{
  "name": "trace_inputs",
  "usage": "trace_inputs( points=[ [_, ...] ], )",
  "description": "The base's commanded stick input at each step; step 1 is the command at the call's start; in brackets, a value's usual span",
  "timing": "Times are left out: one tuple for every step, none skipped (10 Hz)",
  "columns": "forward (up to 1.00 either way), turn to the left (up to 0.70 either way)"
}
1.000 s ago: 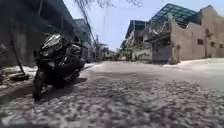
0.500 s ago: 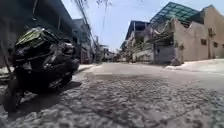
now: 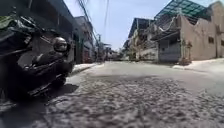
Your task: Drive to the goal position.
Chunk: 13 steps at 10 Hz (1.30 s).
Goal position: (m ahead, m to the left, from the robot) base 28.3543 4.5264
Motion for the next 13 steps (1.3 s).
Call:
trace_inputs(
  points=[
    [1.0, 0.0],
    [1.0, 0.0],
    [1.0, 0.0],
    [1.0, 0.0],
    [1.0, 0.0],
    [1.0, 0.0],
    [1.0, 0.0],
    [1.0, 0.0],
    [1.0, 0.0],
    [1.0, 0.0],
    [1.0, 0.0],
    [1.0, 0.0],
    [1.0, 0.0]
  ],
)
